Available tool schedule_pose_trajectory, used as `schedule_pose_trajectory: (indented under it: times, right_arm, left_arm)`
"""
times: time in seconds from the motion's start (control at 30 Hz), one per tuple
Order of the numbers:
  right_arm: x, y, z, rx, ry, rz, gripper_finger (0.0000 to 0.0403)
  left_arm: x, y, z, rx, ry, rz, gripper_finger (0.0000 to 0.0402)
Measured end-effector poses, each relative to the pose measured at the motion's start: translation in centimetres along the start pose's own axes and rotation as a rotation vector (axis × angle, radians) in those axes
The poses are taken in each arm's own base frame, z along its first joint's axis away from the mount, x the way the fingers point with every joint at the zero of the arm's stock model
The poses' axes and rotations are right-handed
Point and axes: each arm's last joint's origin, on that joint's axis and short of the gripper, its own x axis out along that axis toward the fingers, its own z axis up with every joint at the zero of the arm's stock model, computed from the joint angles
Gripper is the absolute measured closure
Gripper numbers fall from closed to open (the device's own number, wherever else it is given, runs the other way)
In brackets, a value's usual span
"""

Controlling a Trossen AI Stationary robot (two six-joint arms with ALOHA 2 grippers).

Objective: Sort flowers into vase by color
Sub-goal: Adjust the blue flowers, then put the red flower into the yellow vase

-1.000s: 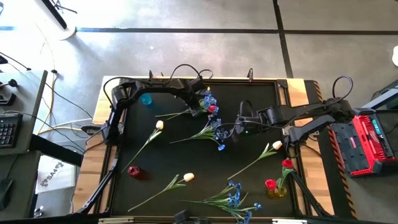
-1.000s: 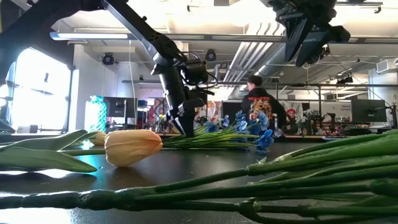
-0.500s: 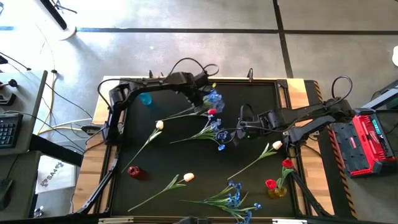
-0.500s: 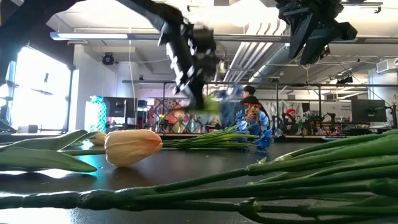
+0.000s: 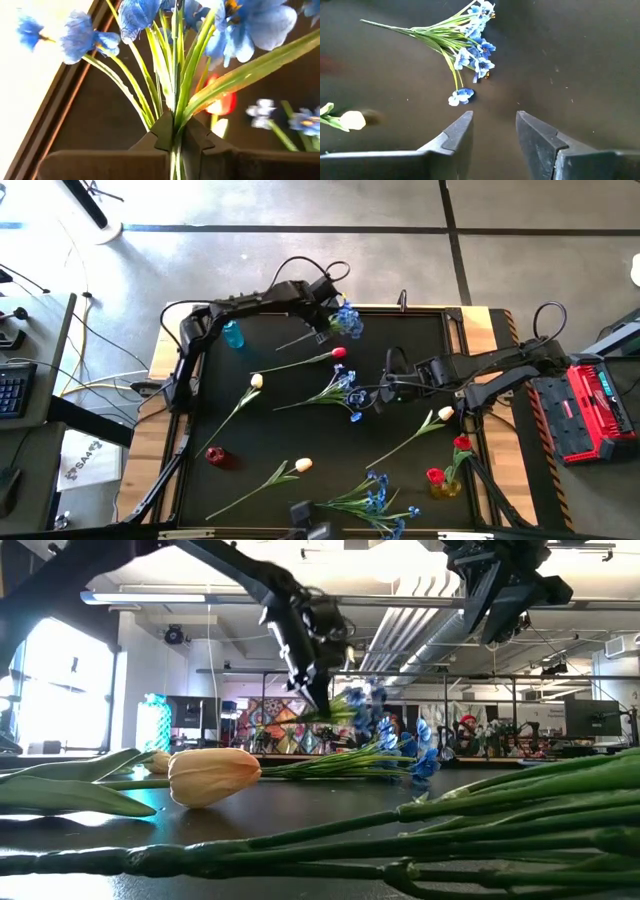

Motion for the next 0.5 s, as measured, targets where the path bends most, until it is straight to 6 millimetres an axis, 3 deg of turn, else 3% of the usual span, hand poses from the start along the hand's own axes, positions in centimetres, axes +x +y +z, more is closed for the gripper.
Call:
schedule_pose_trajectory:
  times: [0.2, 0.5]
  right_arm:
    - [0.0, -0.1, 0.1, 0.043, -0.046, -0.016, 0.0266]
    - [0.0, -0.1, 0.2, 0.061, -0.061, -0.021, 0.0266]
  left_arm:
    - [2.2, 1.5, -0.6, -0.008, 0.046, 0.01, 0.0338]
    - [2.0, 0.9, -1.3, 0.017, 0.13, 0.002, 0.0239]
